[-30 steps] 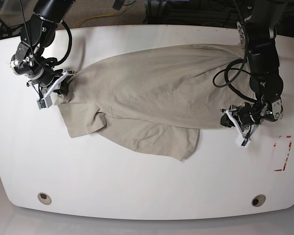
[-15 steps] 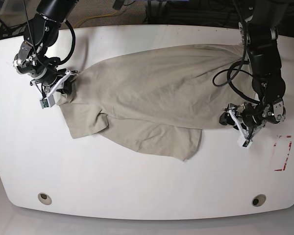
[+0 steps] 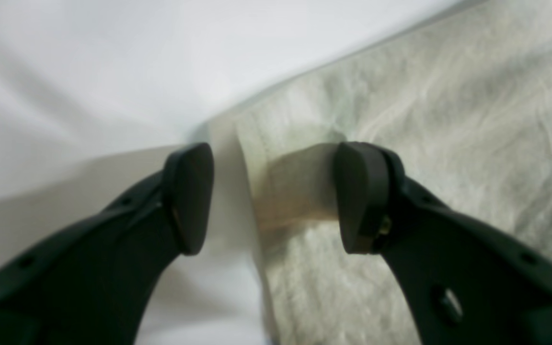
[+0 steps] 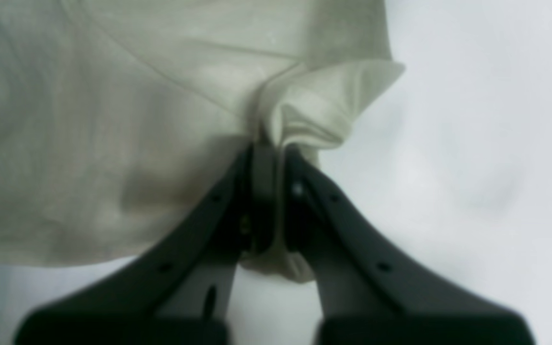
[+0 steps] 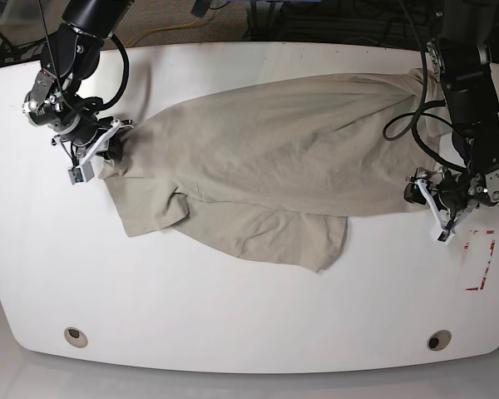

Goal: Fold the T-shirt properly
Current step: 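Move the left gripper along the shirt edge and grasp a hem corner, then lift the shirt with both grippers and swing it toward the robot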

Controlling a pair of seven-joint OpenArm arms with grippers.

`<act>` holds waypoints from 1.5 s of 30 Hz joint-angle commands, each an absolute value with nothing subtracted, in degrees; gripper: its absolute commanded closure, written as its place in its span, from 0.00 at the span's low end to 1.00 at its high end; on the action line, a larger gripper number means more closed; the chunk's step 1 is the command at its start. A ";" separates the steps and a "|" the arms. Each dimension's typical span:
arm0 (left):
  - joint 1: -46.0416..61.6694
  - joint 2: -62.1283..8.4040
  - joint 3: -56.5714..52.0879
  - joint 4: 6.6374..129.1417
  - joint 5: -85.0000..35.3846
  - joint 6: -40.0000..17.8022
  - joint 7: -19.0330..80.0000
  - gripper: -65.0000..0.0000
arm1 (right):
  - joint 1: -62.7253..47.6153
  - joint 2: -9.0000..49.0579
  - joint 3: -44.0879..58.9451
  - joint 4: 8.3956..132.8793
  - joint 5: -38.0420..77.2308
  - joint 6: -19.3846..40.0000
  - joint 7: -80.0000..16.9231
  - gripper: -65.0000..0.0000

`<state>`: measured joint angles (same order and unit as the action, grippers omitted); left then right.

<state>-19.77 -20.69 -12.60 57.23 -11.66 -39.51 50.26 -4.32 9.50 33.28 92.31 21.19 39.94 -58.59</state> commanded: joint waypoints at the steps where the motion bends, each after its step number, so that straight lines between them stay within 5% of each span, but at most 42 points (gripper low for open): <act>1: -19.30 -21.05 -12.62 57.63 -11.38 -40.00 52.26 0.42 | -3.56 10.42 33.45 93.58 21.93 40.00 -57.54 1.00; 14: -16.57 -19.30 -12.62 57.80 -11.38 -40.00 57.10 0.46 | -3.56 9.01 33.36 93.58 21.93 40.00 -57.71 1.00; 21: -16.04 -19.12 -12.62 59.91 -11.21 -40.00 57.01 1.00 | -3.56 8.92 33.36 93.67 21.93 40.00 -57.71 1.00; 31: -16.66 -17.80 -13.85 61.85 -11.30 -40.00 57.01 1.00 | -2.95 8.92 33.36 95.25 21.93 40.00 -57.71 1.00; 45: -17.10 -15.52 -14.73 92.97 -11.12 -40.00 62.29 1.00 | 9.71 11.38 33.01 95.25 21.32 40.00 -58.07 1.00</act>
